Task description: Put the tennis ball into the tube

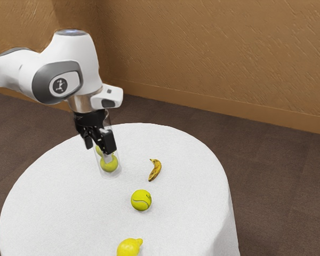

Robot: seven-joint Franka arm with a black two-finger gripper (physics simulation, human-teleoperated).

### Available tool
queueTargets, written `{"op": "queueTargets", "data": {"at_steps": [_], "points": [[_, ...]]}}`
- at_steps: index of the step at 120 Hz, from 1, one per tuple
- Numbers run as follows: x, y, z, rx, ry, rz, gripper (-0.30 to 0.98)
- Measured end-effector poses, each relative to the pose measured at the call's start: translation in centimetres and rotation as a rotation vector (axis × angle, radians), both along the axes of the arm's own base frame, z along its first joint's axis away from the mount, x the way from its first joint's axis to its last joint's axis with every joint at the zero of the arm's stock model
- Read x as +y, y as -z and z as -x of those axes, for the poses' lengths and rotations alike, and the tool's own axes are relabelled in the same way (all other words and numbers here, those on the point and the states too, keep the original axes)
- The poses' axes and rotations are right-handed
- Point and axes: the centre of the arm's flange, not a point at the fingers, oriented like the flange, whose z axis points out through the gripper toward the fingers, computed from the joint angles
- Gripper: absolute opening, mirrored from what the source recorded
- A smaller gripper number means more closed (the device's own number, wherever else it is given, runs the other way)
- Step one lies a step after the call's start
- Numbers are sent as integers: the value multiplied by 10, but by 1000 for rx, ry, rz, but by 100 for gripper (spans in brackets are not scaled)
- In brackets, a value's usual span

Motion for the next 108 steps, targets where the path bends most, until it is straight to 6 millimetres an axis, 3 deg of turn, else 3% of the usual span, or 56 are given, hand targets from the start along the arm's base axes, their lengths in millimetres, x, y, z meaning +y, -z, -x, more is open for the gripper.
{"op": "queueTargets", "data": {"at_steps": [20, 55, 108], "points": [[-10, 55, 1, -47, 7, 8, 69], [-32, 136, -18, -48, 25, 10, 69], [-41, 208, -53, -26, -17, 31, 69]]}}
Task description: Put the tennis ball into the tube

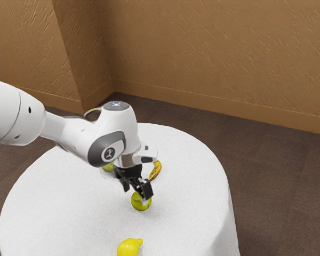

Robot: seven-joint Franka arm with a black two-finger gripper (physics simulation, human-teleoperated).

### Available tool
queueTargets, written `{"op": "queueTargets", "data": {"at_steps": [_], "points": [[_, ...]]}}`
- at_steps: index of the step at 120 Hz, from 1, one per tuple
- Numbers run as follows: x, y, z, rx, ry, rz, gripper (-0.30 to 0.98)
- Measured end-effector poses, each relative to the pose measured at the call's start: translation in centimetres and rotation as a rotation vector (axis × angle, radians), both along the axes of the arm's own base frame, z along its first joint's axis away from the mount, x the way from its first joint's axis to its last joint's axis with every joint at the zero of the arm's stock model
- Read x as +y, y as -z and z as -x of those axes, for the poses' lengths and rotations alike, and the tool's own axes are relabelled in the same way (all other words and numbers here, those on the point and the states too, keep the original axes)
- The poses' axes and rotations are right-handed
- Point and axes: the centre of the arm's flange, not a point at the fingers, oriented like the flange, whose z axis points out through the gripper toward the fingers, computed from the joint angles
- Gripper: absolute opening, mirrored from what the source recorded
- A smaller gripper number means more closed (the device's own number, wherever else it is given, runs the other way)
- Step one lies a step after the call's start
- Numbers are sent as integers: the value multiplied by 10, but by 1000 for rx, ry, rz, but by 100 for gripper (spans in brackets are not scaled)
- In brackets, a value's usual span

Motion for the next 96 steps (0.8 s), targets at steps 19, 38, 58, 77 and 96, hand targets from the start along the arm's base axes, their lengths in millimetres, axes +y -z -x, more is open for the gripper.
{"op": "queueTargets", "data": {"at_steps": [19, 38, 58, 77, 96], "points": [[-3, 19, -13, 12, -11, 4, 69], [-4, 38, -14, 38, -23, 6, 69], [-4, 42, -17, 40, -30, 9, 65], [-4, 43, -18, 39, -33, 8, 38], [-5, 23, -19, 11, -33, 10, 38]]}}
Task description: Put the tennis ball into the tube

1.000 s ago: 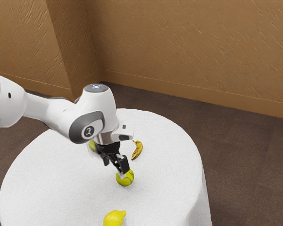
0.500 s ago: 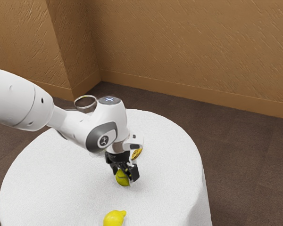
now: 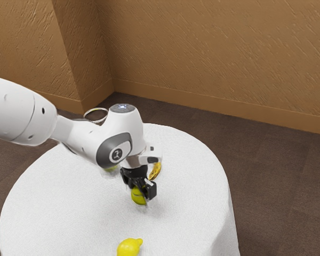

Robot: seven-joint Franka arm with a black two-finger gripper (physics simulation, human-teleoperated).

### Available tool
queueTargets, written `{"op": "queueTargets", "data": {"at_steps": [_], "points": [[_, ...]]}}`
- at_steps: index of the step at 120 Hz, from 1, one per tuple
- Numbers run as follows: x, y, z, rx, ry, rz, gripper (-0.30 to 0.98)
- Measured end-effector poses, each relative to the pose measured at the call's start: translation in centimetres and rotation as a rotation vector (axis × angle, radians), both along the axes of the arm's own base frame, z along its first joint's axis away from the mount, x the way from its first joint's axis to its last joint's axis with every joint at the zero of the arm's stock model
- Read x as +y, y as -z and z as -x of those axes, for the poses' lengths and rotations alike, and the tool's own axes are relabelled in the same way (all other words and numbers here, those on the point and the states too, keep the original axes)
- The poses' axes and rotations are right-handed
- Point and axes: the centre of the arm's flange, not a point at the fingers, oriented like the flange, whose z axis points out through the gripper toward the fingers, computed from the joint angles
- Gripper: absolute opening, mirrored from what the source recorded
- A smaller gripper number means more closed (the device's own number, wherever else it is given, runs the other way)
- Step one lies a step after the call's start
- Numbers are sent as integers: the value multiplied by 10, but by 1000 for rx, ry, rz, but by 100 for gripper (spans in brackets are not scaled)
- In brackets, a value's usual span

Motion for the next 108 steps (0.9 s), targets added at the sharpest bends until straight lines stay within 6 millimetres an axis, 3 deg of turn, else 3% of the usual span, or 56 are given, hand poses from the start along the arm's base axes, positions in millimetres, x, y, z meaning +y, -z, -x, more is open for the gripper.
{"op": "queueTargets", "data": {"at_steps": [30, 59, 77, 108], "points": [[13, -113, 2, -69, -24, 21, 37], [63, -216, -23, -44, -108, 19, 37], [101, -251, -23, -2, -164, 5, 37], [169, -277, -31, 21, -261, -44, 37]]}}
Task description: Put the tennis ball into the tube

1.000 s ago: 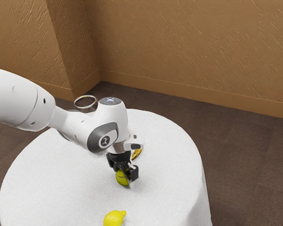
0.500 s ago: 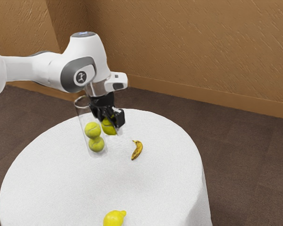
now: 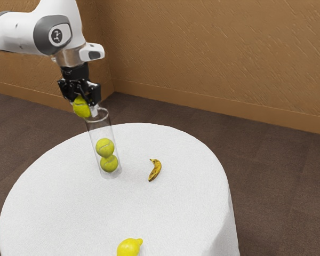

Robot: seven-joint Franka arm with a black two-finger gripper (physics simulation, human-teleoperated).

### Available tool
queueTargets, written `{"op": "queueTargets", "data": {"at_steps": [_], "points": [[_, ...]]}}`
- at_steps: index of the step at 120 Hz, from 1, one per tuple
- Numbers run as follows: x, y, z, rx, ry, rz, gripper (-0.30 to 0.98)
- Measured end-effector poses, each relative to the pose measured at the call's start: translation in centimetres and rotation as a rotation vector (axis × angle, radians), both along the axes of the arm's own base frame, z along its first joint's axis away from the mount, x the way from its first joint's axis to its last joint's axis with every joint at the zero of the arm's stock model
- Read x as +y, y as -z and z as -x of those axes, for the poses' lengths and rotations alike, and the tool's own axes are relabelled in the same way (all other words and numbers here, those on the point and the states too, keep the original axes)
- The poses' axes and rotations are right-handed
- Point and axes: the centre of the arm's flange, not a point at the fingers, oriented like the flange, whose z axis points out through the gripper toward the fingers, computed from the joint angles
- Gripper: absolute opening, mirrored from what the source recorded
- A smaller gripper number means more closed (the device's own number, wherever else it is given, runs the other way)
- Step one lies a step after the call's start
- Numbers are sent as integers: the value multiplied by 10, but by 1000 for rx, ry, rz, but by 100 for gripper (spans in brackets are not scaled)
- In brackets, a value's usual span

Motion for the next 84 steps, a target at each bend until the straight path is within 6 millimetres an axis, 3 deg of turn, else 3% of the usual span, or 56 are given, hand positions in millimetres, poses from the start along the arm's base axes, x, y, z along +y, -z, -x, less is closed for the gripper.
{"op": "queueTargets", "data": {"at_steps": [10, 27, 44, 66, 84], "points": [[8, -2, -11, 2, -10, -12, 37], [-20, 2, -22, 13, 39, -26, 37], [3, 4, -21, 22, 4, -39, 37], [14, 6, -20, 28, -9, -57, 37], [19, 16, -32, 38, -18, -71, 37]]}}
